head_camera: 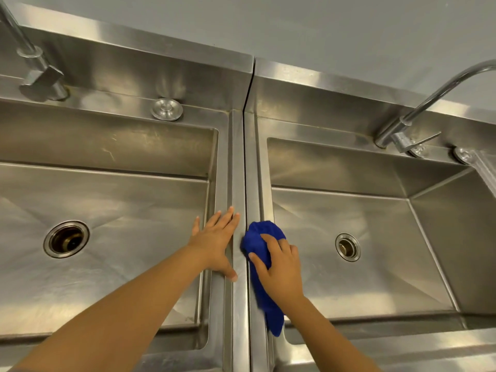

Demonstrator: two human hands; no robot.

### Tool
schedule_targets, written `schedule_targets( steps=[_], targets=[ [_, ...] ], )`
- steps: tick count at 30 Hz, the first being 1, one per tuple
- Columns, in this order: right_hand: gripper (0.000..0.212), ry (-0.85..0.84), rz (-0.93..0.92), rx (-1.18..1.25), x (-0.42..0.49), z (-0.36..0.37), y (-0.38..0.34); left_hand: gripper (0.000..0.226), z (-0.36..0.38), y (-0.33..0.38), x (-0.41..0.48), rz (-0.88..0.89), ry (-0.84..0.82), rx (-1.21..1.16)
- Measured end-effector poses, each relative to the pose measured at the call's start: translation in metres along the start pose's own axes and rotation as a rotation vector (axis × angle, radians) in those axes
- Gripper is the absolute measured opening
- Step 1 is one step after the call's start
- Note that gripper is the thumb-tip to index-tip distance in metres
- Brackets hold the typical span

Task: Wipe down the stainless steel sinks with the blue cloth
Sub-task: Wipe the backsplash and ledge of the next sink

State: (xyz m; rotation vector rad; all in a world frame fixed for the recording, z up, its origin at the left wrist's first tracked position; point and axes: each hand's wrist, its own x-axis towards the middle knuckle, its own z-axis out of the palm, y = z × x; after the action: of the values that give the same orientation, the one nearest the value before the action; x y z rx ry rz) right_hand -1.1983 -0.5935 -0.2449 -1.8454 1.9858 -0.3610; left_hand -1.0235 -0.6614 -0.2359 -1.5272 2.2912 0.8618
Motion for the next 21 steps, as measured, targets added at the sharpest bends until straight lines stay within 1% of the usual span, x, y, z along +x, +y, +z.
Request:
schedule_targets(
  steps=[2,3,5,7,9,10,11,14,15,18,21],
  targets=[
    [0.047,0.015,-0.03,0.053,0.008,-0.009,-0.002,0.134,-0.001,0.0,-0.001,0.004,0.0,-0.002],
    [0.045,0.051,-0.046,0.092,0.013,-0.015,-0.004,0.134,-0.001,0.0,-0.001,0.005,-0.001,-0.004],
    [0.048,0.133,-0.046,0.193,0.022,-0.026,-0.01,0.134,-0.002,0.0,-0.002,0.005,-0.003,-0.006],
    [0.059,0.167,-0.027,0.268,0.025,-0.026,-0.01,0.134,-0.003,-0.001,-0.003,0.01,-0.005,-0.005],
    [0.073,0.093,-0.018,0.205,0.017,-0.013,-0.007,0.135,-0.004,-0.001,-0.003,0.014,-0.007,-0.014],
    [0.075,0.04,-0.019,0.139,0.008,-0.003,-0.005,0.135,-0.004,-0.001,-0.004,0.013,-0.009,-0.018],
    [0.073,0.017,-0.029,0.08,-0.001,0.006,-0.004,0.136,-0.004,0.0,-0.004,0.01,-0.011,-0.018],
    [0.062,0.095,-0.067,0.007,-0.011,0.013,0.001,0.136,-0.004,0.002,-0.003,-0.005,-0.029,-0.005],
    [0.063,0.093,-0.065,-0.021,-0.009,0.009,0.001,0.136,-0.005,0.003,-0.002,-0.008,-0.041,-0.002],
    [0.079,-0.052,-0.026,-0.116,0.008,-0.002,0.0,0.137,-0.006,0.003,-0.001,-0.01,-0.062,-0.007],
    [0.081,-0.095,-0.036,-0.159,0.029,0.01,-0.001,0.139,-0.006,0.005,-0.002,-0.023,-0.066,-0.002]
  ],
)
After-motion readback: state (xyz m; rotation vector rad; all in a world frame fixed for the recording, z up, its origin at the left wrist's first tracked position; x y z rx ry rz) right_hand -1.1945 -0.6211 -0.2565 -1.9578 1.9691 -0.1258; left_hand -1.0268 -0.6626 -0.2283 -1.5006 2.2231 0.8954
